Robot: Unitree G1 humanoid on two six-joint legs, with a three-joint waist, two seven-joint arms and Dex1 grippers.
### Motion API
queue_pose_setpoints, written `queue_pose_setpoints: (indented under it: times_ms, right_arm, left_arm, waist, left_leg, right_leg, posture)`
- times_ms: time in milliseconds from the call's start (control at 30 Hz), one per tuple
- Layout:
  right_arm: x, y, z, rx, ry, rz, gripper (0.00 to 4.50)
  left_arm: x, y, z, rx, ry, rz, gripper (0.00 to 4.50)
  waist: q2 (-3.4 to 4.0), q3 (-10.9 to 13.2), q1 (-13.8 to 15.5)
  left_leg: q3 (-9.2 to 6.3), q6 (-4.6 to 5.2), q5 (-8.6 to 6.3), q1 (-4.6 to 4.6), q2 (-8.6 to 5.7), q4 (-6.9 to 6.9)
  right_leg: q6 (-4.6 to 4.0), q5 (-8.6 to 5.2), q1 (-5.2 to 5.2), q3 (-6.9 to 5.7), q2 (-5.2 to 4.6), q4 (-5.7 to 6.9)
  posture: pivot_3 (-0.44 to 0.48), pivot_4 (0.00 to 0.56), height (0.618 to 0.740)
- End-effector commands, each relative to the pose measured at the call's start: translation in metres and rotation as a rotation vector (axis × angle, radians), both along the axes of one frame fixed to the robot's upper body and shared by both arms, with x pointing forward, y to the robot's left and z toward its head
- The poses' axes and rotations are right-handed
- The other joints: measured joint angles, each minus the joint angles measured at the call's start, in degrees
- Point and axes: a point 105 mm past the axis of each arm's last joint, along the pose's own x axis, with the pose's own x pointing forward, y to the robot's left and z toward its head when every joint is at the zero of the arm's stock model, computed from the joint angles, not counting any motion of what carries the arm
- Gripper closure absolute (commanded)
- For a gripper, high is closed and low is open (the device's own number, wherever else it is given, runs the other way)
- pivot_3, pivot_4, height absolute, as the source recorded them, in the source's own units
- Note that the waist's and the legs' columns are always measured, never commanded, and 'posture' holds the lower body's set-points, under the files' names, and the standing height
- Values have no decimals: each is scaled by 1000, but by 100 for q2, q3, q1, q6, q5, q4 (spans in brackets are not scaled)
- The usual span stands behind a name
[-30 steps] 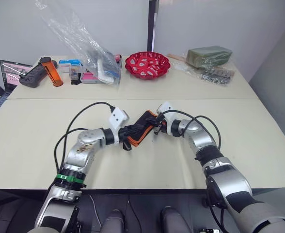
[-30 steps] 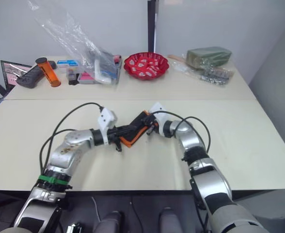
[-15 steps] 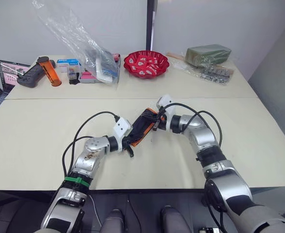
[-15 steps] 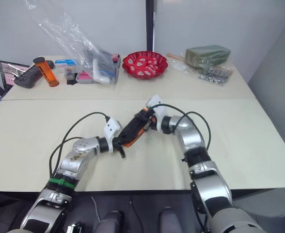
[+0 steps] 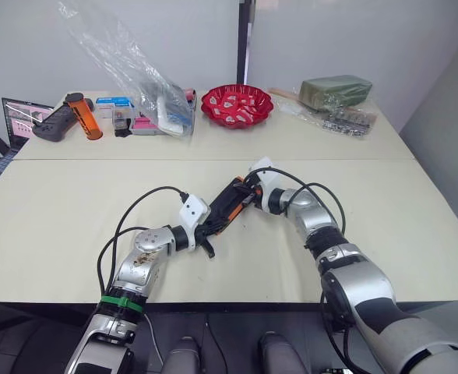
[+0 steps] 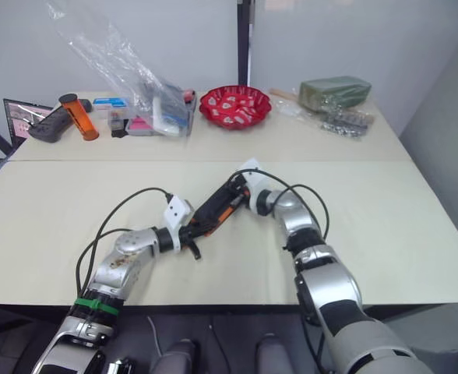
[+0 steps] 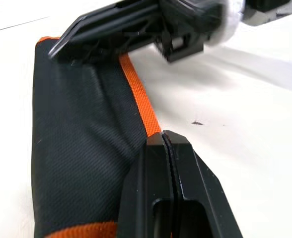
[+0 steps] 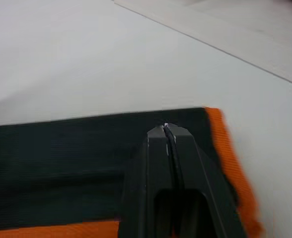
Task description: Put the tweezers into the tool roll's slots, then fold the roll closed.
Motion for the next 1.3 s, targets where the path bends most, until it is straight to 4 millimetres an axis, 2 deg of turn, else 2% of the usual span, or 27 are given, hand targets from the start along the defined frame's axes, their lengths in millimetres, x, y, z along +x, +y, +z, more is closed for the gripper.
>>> queue_pose_setpoints:
  times_ms: [33,100,167,233,333,400,467,567,633,700,733,800,933,1000,1067,1133,1300]
  right_arm:
    - [-2,-21,-25,-35,75,-80,4500]
    - [0,-26,-23,-29,57,-89,4500]
    - [1,-23,-10,22,5,-65,4500]
    - [1,-13,17,127,-94,0,4500]
    - [-1,-10,47,244,-183,65,4500]
    - [-7,-10,67,296,-235,147,4500]
    - [-13,-12,77,279,-271,205,4500]
    - [-24,-27,86,213,-304,274,3715]
    - [-30,-46,91,175,-308,283,3033]
    - [-35,-60,94,159,-308,280,2300]
    - [-39,-72,92,152,-298,268,1974]
    - [-46,-92,87,133,-274,241,1290]
    - [-60,-120,71,112,-231,185,0]
    - [-68,-131,63,97,-215,161,0]
    - [-77,-147,52,100,-195,108,0]
    - [-85,-160,44,78,-188,69,0]
    - [-95,-173,33,94,-140,45,0]
  left_arm:
    - [-6,11,-28,21,95,59,4486]
    - [-6,12,-27,-7,96,76,4486]
    - [-6,12,-18,-71,87,83,4486]
    - [-9,7,7,-178,36,49,4486]
    - [-15,7,48,-301,-52,16,4486]
    - [-19,17,73,-300,-114,34,4486]
    - [-22,28,85,-271,-151,63,4486]
    - [-23,70,101,-211,-208,211,3728]
    - [-33,103,92,-107,-191,298,3095]
    - [-43,123,87,-48,-182,348,2372]
    - [-49,146,81,-9,-178,426,2062]
    - [-62,177,72,56,-163,515,1395]
    - [-81,216,64,131,-156,650,38]
    - [-89,235,59,111,-134,735,11]
    - [-105,245,48,89,-62,757,11]
    - [-116,255,46,110,-48,791,11]
    - [-119,259,42,182,-76,803,11]
  waist:
    - [1,-1,-4]
    - [10,-6,-7]
    - [11,-7,-8]
    - [12,-5,-10]
    - [11,12,-15]
    - [11,14,-16]
    - [11,15,-17]
    - [12,15,-7]
    - [13,16,-11]
    - [21,20,-14]
    - [24,24,-3]
    - [24,25,-4]
    - [21,28,51]
    - [21,29,66]
    - [20,28,70]
    - [20,29,73]
    - [16,31,90]
  left_leg:
    - [0,1,-1,16,0,-5]
    - [0,6,-4,47,3,-14]
    - [0,6,-4,46,3,-13]
    - [0,6,-4,42,4,-11]
    - [-1,6,-4,17,4,-10]
    - [-2,4,-3,-24,3,-1]
    - [-4,2,-1,-72,2,10]
    - [-4,2,-1,-64,-2,7]
    - [-4,3,-2,-61,-1,0]
    - [-1,3,-3,-61,0,-8]
    - [-1,4,-3,-62,-1,-7]
    - [1,4,-3,-68,5,-11]
    - [4,3,-3,-71,4,-6]
    - [5,3,-3,-71,4,-4]
    - [7,3,-3,-72,5,-2]
    - [9,2,-4,-71,4,-5]
    - [11,1,-3,-69,6,-1]
  right_leg:
    - [0,-1,15,0,0,-1]
    - [3,-11,54,-1,2,-29]
    - [6,-14,58,-1,2,-37]
    - [4,-13,56,-1,2,-37]
    - [3,-11,34,-1,2,-37]
    - [1,-9,-1,-1,1,-32]
    - [1,-5,-52,0,0,-17]
    - [0,-4,-55,0,-3,8]
    - [1,-5,-55,0,-2,4]
    - [0,-6,-56,0,-2,-7]
    - [0,-6,-55,1,-3,-8]
    - [-1,-7,-55,-1,1,-38]
    - [-1,-7,-53,-1,-1,-40]
    - [-1,-7,-51,-1,-2,-41]
    - [-1,-7,-50,0,-2,-41]
    - [0,-7,-49,1,-5,-45]
    - [1,-8,-50,1,-2,-44]
  posture:
    - [0,150,740]
    - [0,150,740]
    - [0,150,740]
    - [0,150,740]
    - [0,150,740]
    - [0,150,740]
    - [0,150,740]
    - [0,150,740]
    - [0,150,740]
    - [0,150,740]
    - [0,150,740]
    - [0,150,740]
    - [0,150,740]
    - [0,150,740]
    - [0,150,740]
    - [0,150,740]
    - [0,150,740]
